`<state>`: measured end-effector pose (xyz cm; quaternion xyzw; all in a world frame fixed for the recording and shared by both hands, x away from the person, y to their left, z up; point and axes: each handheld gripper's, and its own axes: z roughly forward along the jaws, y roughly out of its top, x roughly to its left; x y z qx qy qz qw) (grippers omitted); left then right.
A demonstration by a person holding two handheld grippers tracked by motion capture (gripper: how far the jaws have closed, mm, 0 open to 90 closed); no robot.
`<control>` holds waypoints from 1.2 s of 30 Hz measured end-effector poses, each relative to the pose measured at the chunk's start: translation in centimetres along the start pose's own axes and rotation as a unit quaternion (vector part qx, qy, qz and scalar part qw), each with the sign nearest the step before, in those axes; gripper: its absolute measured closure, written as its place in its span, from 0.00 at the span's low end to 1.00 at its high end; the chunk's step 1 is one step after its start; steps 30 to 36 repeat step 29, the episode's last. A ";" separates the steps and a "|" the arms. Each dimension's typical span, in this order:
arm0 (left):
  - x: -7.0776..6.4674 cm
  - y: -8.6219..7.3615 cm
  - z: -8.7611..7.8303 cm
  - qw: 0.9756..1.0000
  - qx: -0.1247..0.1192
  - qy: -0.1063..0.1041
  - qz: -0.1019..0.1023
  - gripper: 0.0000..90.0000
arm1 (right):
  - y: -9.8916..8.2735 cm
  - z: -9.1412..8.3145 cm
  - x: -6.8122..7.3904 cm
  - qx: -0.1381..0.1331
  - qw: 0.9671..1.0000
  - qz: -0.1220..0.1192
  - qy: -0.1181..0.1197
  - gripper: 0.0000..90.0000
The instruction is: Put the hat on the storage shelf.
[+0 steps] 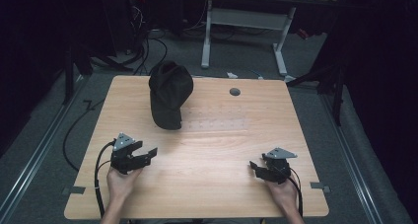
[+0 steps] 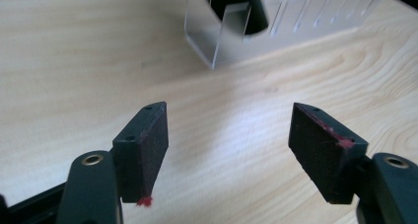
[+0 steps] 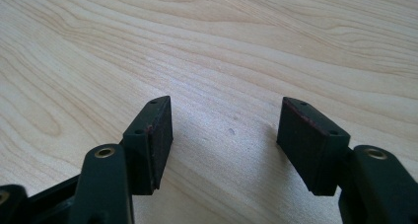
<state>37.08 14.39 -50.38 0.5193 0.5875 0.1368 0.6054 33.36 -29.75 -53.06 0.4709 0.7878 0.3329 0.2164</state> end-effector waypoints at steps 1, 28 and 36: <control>0.0 0.0 0.0 1.000 0.000 0.000 0.000 0.35 | 0.0 0.0 0.0 0.000 1.000 0.000 0.000 0.43; 1.2 -4.4 1.0 0.994 0.028 0.065 0.083 0.33 | 0.0 0.0 0.0 0.000 1.000 0.003 0.002 0.43; 1.2 -4.4 1.0 0.994 0.028 0.065 0.083 0.33 | 0.0 0.0 0.0 0.000 1.000 0.003 0.003 0.43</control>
